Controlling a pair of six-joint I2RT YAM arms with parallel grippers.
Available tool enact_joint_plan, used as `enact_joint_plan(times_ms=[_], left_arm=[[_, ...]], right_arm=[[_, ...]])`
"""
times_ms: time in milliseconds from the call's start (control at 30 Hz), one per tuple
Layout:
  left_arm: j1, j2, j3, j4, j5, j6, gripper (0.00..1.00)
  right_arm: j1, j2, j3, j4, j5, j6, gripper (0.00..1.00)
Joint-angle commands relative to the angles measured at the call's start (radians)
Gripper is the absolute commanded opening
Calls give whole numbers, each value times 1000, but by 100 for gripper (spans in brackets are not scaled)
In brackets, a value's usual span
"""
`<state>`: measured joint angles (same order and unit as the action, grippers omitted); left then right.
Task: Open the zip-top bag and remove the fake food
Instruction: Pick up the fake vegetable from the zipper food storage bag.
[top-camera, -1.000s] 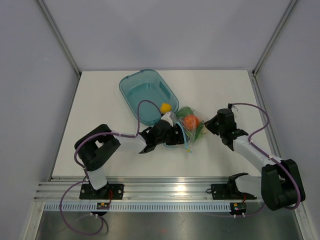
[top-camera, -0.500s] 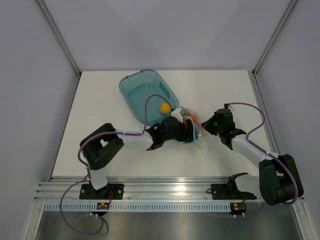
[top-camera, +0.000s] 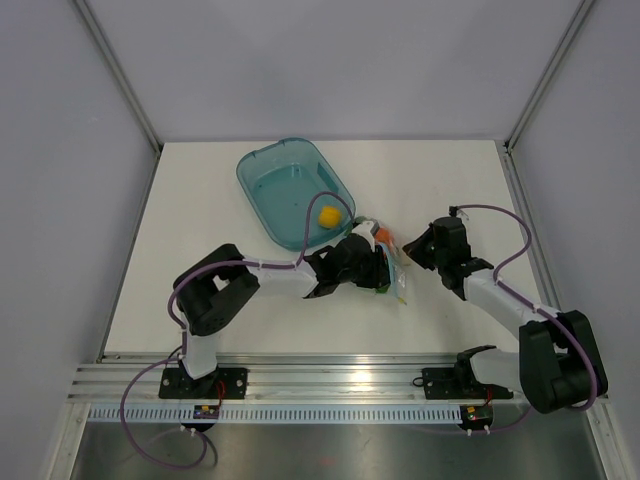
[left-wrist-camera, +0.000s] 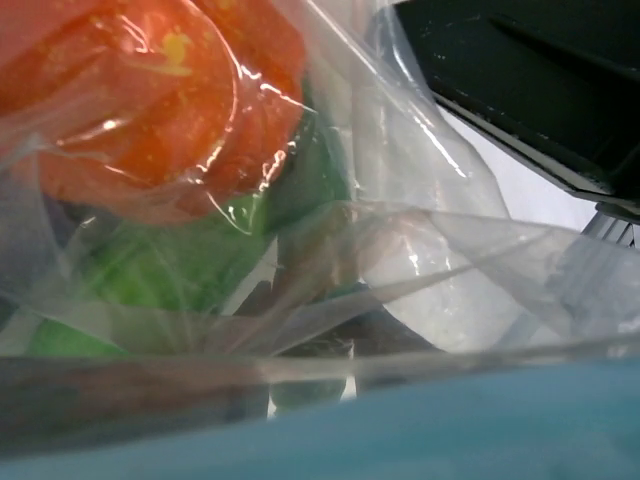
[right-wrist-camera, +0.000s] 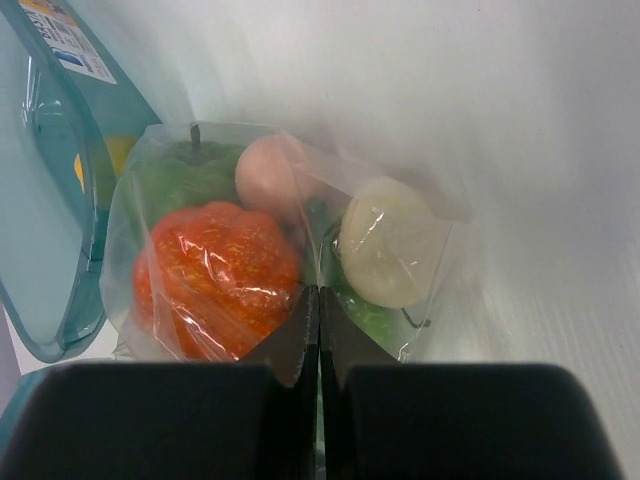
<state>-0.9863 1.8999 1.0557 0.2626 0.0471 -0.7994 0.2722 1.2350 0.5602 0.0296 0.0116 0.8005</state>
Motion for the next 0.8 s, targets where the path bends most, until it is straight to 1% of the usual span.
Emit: enact_joint_plan(times_ms=[0,200,233,267,300,333,367,400,467,633,667,767], left_arm=[[-2,21,46,-40,-30,23,27],[-2,-25,32,-36,-27,32,24],[-2,-30,27,-36,-26,34,24],[-2,-39,24,-33,-23,34,24],[-2,-39,24,-31,-20,34,24],[-2,-42,21,-31,-18,35,24],[-2,-44,17,-22,-16,34,24],[-2,-45,13,-14,-15,32,24],[-2,-42,9,-5,-6,29,23],[-2,-47,0,12,3,26,22],[-2,-48,-5,16,5,26,22],[-2,-51,-11,23,11,26,22]], right_arm=[[-2,-45,3,7,40,5,0],[-4,-66,-3,-7,91,23,0],[-4,-65,-2,-7,96,22,3],[-4,-63,0,-10,97,20,13],[-2,-59,3,-11,96,19,26],[-2,-52,7,-11,90,14,34],[-4,-46,9,-10,84,9,50],[-4,-34,12,-5,77,3,56],[-2,-22,24,-5,68,0,64],[-4,26,56,-2,85,-26,73],[-2,35,64,-8,93,-29,76],[-2,69,87,-11,116,-46,77]])
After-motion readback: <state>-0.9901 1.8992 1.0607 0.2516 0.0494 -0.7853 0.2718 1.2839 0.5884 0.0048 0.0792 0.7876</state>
